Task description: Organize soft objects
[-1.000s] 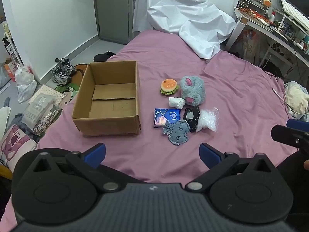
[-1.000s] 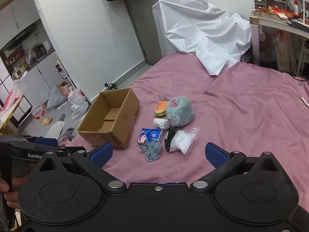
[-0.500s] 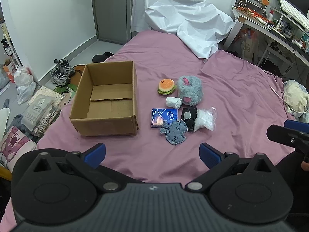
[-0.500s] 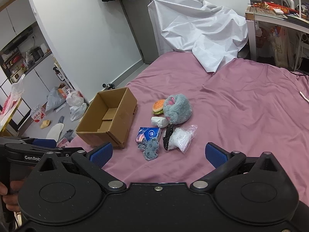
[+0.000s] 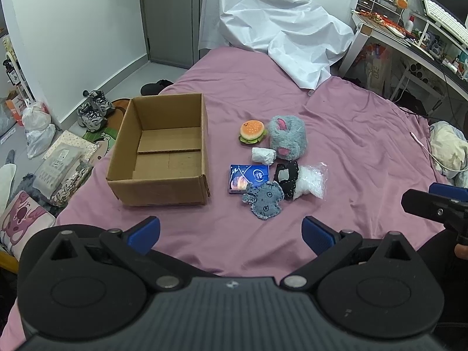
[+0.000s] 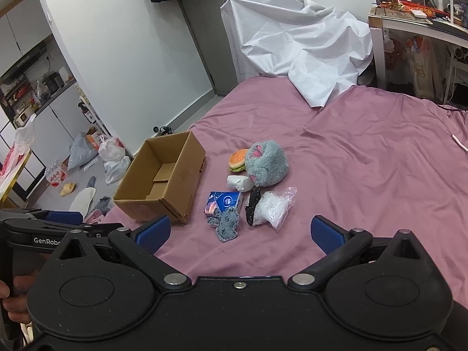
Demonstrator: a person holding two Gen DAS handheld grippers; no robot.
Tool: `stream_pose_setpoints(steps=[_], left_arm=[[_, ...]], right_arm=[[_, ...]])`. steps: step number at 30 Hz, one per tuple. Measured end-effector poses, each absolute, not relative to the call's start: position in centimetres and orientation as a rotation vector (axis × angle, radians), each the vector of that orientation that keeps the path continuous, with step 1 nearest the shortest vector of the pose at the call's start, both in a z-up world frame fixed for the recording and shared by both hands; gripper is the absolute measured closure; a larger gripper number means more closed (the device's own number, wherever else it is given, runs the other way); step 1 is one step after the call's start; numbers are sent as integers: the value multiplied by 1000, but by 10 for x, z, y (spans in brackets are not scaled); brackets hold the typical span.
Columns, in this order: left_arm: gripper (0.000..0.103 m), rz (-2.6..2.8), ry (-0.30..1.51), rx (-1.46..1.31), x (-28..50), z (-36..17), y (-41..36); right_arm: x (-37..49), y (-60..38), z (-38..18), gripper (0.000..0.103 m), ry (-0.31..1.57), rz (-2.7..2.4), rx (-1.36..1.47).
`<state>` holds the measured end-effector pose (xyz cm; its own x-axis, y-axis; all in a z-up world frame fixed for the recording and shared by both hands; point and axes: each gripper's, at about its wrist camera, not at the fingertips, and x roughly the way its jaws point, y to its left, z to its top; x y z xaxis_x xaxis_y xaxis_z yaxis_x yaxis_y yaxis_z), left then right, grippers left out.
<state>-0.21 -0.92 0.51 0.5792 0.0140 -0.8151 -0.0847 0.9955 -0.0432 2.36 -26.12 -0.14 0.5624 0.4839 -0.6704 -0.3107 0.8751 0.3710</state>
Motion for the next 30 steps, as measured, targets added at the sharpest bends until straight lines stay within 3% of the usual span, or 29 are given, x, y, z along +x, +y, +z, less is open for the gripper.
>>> stream_pose_setpoints(steps=[30], left_arm=[[1, 38, 967, -75, 4, 2, -17]], right_arm=[[25, -260, -3, 0, 873, 474, 241]])
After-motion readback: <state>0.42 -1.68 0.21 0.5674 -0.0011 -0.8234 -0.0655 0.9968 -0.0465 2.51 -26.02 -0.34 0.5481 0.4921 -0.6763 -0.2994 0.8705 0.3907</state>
